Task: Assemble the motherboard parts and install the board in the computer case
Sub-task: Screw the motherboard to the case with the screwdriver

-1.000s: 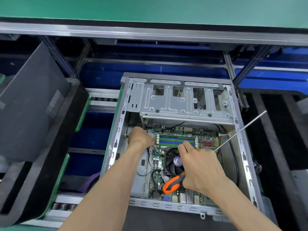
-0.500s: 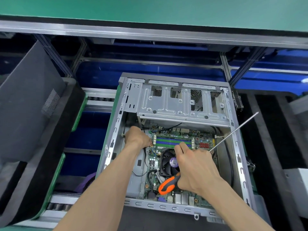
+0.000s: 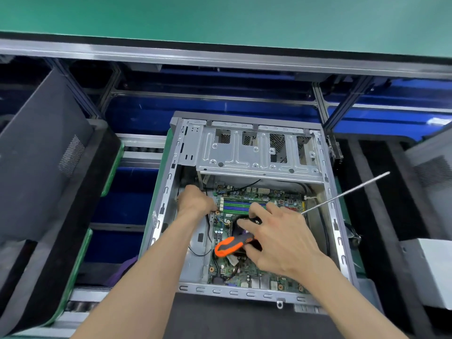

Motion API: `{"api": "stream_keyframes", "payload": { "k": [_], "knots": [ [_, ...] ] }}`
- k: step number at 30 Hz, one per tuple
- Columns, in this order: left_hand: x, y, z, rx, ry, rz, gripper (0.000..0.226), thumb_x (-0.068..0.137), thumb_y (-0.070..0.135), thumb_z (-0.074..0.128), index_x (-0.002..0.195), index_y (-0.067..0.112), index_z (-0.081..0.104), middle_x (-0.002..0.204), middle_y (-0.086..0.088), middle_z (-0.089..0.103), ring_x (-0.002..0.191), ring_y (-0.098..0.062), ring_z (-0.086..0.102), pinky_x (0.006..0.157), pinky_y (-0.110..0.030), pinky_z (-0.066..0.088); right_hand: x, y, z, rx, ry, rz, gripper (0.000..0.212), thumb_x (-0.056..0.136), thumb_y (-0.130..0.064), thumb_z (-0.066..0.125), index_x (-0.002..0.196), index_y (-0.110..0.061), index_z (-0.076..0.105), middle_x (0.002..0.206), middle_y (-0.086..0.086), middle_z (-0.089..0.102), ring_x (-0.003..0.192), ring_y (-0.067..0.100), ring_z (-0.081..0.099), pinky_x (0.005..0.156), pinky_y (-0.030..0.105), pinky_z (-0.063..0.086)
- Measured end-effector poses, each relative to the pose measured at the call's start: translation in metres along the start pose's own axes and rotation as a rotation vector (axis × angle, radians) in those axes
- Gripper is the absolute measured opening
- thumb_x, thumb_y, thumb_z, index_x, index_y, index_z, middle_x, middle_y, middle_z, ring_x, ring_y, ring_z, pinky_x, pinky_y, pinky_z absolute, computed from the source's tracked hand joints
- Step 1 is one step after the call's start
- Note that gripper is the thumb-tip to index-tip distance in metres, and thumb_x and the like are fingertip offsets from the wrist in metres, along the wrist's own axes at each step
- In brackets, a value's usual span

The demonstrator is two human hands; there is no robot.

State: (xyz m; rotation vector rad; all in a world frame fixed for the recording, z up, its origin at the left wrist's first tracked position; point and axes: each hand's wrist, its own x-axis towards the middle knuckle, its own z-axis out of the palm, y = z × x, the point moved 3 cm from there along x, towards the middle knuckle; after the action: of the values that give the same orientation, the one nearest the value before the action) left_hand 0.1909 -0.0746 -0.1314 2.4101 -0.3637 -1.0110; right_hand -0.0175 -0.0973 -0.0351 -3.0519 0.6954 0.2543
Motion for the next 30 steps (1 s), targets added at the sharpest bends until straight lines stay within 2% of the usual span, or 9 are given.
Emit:
{"api": "stream_keyframes", "payload": {
  "k": [3, 6, 10, 13, 17, 21, 25, 27, 30],
  "knots": [
    [-0.008, -0.004, -0.005, -0.259, -0.011, 0.02, 0.02, 0.073, 0.012, 0.08, 0.072, 0.008, 0.06, 0.064, -0.001, 0.058, 0.054, -0.016, 0.053, 0.049, -0.022, 0.042, 0.007, 0.004, -0.025, -0.012, 0.109, -0.004, 0.027, 0.081, -0.046, 0.048, 0.083, -0.027, 0.066, 0.083, -0.004, 0.057, 0.071, 0.021, 0.056, 0.057, 0.03, 0.039],
    [-0.022, 0.0, -0.013, -0.503, -0.031, 0.02, 0.001, 0.078, 0.009, 0.068, 0.078, 0.009, 0.067, 0.055, -0.001, 0.043, 0.043, -0.015, 0.031, 0.042, -0.021, 0.025, 0.017, 0.016, -0.058, 0.044, 0.248, 0.021, 0.027, 0.087, -0.041, 0.041, 0.088, -0.025, 0.064, 0.081, -0.006, 0.057, 0.07, 0.02, 0.057, 0.059, 0.033, 0.045],
    [-0.045, 0.006, -0.018, -0.822, -0.188, -0.02, 0.023, 0.091, 0.011, 0.06, 0.069, 0.01, 0.054, 0.039, 0.008, 0.035, 0.03, -0.007, 0.02, 0.033, -0.015, 0.015, 0.031, 0.029, -0.115, 0.305, 0.498, 0.022, 0.02, 0.091, -0.029, 0.052, 0.099, -0.02, 0.068, 0.086, -0.006, 0.052, 0.073, 0.021, 0.052, 0.065, 0.037, 0.042],
    [-0.056, 0.005, -0.02, -0.989, -0.259, -0.061, 0.027, 0.097, 0.01, 0.053, 0.071, 0.011, 0.047, 0.038, 0.008, 0.035, 0.028, -0.005, 0.021, 0.028, -0.017, 0.016, 0.035, 0.033, -0.154, 0.604, 0.662, 0.029, 0.007, 0.094, -0.017, 0.061, 0.099, -0.014, 0.065, 0.082, -0.007, 0.046, 0.071, 0.016, 0.045, 0.064, 0.029, 0.035],
    [-0.058, -0.007, -0.021, -0.954, -0.183, -0.069, 0.023, 0.098, 0.009, 0.048, 0.077, 0.009, 0.055, 0.042, 0.006, 0.045, 0.032, -0.006, 0.02, 0.03, -0.018, 0.016, 0.035, 0.031, -0.181, 0.772, 0.738, 0.15, 0.006, 0.099, -0.022, 0.053, 0.094, -0.024, 0.053, 0.065, -0.01, 0.04, 0.064, 0.014, 0.037, 0.061, 0.036, 0.031],
    [-0.056, -0.017, -0.02, -0.809, -0.116, -0.101, 0.018, 0.095, 0.008, 0.048, 0.082, 0.009, 0.06, 0.061, -0.001, 0.042, 0.034, -0.01, 0.019, 0.032, -0.018, 0.021, 0.032, 0.028, -0.189, 0.913, 0.774, 0.195, 0.031, 0.102, -0.03, 0.053, 0.086, -0.003, 0.052, 0.067, 0.009, 0.042, 0.063, 0.023, 0.036, 0.059, 0.037, 0.029],
    [-0.061, -0.019, -0.023, -0.682, -0.114, -0.09, 0.018, 0.094, 0.005, 0.045, 0.087, 0.006, 0.062, 0.04, 0.009, 0.028, 0.035, -0.01, 0.019, 0.032, -0.018, 0.021, 0.019, 0.034, -0.183, 1.097, 0.879, 0.279, 0.046, 0.099, -0.038, 0.056, 0.082, 0.005, 0.053, 0.07, 0.023, 0.048, 0.063, 0.036, 0.042, 0.058, 0.046, 0.036],
    [-0.063, -0.017, -0.024, -0.713, -0.143, -0.093, 0.019, 0.096, 0.007, 0.045, 0.086, 0.006, 0.06, 0.037, 0.011, 0.025, 0.035, -0.009, 0.019, 0.033, -0.019, 0.02, 0.012, 0.041, -0.177, 1.153, 0.944, 0.341, 0.047, 0.096, -0.043, 0.058, 0.081, 0.001, 0.059, 0.071, 0.018, 0.054, 0.062, 0.024, 0.047, 0.06, 0.04, 0.038],
    [-0.065, -0.014, -0.023, -0.974, -0.28, -0.132, 0.025, 0.101, 0.012, 0.043, 0.077, 0.007, 0.05, 0.037, 0.009, 0.03, 0.03, -0.006, 0.017, 0.029, -0.019, 0.017, 0.004, 0.052, -0.168, 1.214, 1.026, 0.425, 0.035, 0.093, -0.045, 0.061, 0.074, -0.016, 0.068, 0.065, -0.006, 0.057, 0.063, 0.009, 0.047, 0.063, 0.027, 0.037]
  ]
}}
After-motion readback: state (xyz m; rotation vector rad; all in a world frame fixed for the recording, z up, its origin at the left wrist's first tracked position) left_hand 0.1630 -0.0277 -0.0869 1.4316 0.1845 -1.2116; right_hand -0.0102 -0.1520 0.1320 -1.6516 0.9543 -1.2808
